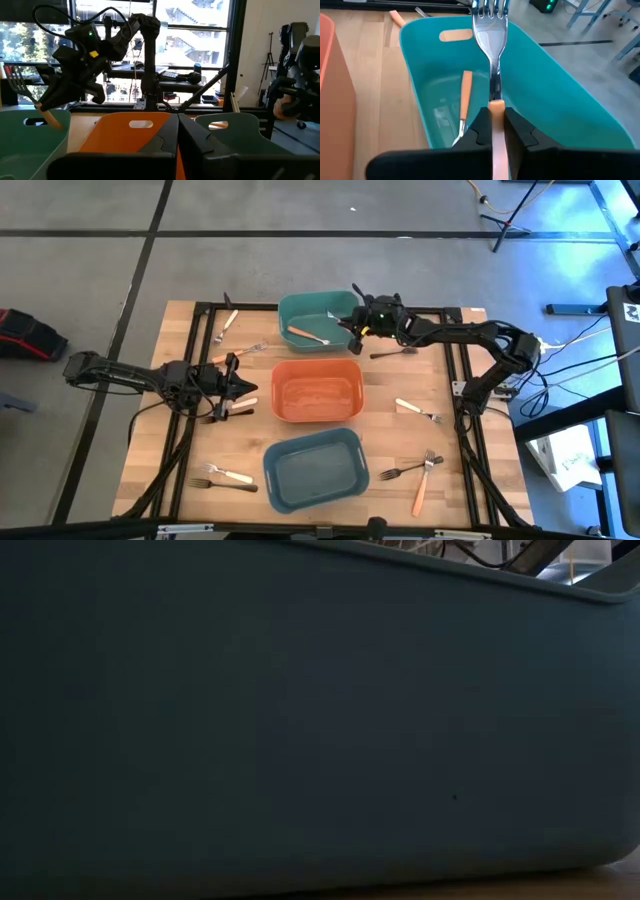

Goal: Sort silverware by color (type)
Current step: Put the orange fork into the green bin

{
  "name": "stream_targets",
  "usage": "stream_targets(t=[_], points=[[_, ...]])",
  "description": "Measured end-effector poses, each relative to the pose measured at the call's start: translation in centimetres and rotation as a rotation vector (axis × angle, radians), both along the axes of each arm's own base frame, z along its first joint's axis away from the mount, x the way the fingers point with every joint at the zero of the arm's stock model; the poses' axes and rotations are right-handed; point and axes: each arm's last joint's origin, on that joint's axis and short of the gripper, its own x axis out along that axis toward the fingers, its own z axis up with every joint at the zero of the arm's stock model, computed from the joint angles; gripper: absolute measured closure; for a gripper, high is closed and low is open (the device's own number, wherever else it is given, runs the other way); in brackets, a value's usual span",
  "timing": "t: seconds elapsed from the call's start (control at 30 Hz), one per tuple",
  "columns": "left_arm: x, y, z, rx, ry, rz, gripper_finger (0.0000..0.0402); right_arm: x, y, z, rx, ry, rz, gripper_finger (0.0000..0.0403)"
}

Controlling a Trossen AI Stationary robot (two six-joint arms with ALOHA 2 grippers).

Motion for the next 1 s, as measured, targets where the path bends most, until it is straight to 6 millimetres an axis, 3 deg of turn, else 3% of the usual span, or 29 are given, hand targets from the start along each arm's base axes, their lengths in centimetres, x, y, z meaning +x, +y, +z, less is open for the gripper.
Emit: stream_targets(t=[0.27,0.47,0.6,0.7,0.83,1.0], points=[[0.0,0.0,0.0,0.001,0.001,0.0,0.0399,-0.1,0.0,-0.2,0.052,0.006,-0.061,0.0384],[0.0,0.0,0.0,0.004,0.001,0.01,0.0399,-0.2,0.0,0.1,0.044,-0.001,-0.06,0.0308],[0.0,0.2,0.0,0.007,0.001,0.067,0.0399,-1.1,0.7,2.5,0.021,-0.05,-0.041,0.0272],[0.1,0.3,0.3,0.021,0.019,0.111,0.0393,-2.1,2.4,4.5,0.026,-0.061,0.008,0.0265],[0.3,0.5,1.1,0.035,0.078,0.195,0.0352,-3.1,6.3,6.7,0.05,-0.069,0.174,0.0271],[0.5,1.2,2.4,0.052,0.191,0.429,0.0281,-4.1,10.6,6.3,-0.022,-0.08,0.326,0.0278]])
